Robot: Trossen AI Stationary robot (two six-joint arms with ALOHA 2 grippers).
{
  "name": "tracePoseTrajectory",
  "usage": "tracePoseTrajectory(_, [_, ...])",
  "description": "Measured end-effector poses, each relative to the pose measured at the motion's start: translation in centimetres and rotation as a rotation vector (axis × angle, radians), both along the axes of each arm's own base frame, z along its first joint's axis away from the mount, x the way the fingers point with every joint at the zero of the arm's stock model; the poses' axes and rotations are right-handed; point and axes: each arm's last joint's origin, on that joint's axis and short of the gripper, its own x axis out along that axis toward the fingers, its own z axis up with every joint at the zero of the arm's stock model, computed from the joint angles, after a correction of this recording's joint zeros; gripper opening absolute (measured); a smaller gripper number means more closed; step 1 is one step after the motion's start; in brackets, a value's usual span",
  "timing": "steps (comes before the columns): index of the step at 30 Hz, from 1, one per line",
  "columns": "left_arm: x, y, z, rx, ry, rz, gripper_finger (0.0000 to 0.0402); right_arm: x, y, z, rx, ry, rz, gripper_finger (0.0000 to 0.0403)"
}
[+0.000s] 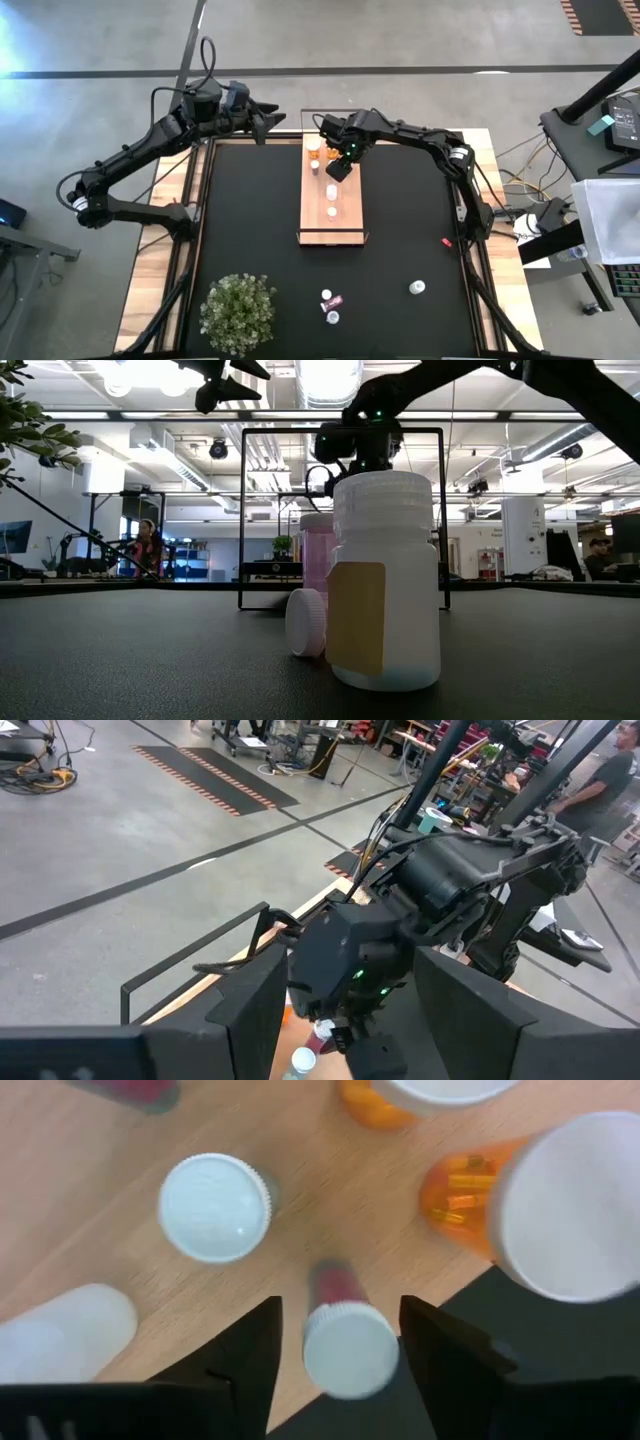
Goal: Pick and place medicine bottles onto shelf by color
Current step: Put the top white pill bottle aligned with the other white pill bottle on the shelf
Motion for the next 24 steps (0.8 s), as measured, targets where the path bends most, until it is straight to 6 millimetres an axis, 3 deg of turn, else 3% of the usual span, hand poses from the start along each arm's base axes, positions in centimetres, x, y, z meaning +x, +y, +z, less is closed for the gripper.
tracePoseTrajectory(5, [0.0, 0.0, 0.0, -0.001, 0.0, 0.0, 0.0203, -0.8, 0.4, 2.3, -0.021, -0.039, 0.009, 0.021])
tracePoseTrajectory(14, [0.0, 0.0, -0.3, -0.018, 0.025, 0.0, 0.0203, -4.5, 3.3, 9.0, -0.053, -0.121, -0.009, 0.021])
tracePoseTrajectory(19, [-0.1, -0.1, -0.7, -0.041, 0.057, 0.0, 0.0203, -6.9, 7.0, 11.9, -0.016, -0.132, -0.081, 0.021])
tracePoseTrajectory(24, [-0.2, -0.1, -0.9, -0.033, 0.092, -0.007, 0.0203, -9.0, 12.2, 12.9, 0.051, -0.121, -0.197, 0.021])
